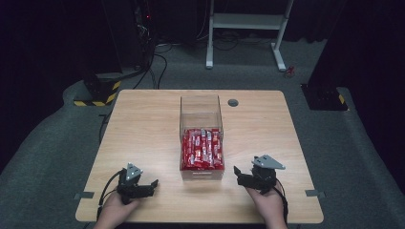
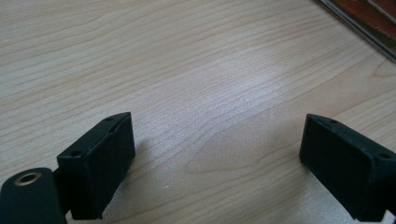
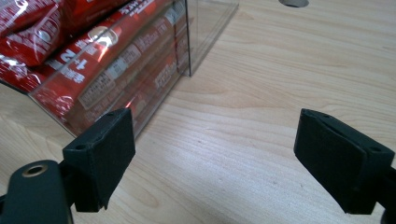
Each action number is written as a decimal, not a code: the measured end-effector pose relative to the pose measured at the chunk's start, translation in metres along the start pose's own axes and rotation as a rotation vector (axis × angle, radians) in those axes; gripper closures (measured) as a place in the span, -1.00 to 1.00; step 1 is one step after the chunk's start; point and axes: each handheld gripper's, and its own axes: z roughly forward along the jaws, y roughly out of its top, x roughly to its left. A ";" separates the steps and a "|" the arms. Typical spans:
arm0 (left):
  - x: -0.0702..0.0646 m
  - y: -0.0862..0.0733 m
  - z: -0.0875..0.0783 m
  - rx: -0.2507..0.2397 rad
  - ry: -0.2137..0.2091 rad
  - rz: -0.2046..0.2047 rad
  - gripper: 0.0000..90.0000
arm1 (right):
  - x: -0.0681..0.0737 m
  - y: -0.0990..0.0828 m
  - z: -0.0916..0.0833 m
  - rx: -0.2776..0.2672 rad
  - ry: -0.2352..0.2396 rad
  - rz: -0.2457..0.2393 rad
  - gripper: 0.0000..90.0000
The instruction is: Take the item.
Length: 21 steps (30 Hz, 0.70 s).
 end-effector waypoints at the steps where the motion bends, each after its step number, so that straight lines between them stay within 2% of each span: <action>1: 0.000 0.000 0.000 0.000 0.000 0.000 -0.76 | 0.000 0.001 -0.001 -0.005 0.002 -0.001 -0.71; 4: 0.000 0.000 0.000 0.000 0.000 0.000 -0.76 | 0.002 0.002 -0.003 -0.011 0.004 -0.011 -0.71; 21: 0.000 0.000 0.001 0.005 0.000 0.003 -0.81 | 0.000 0.010 -0.008 -0.038 0.010 -0.003 -0.70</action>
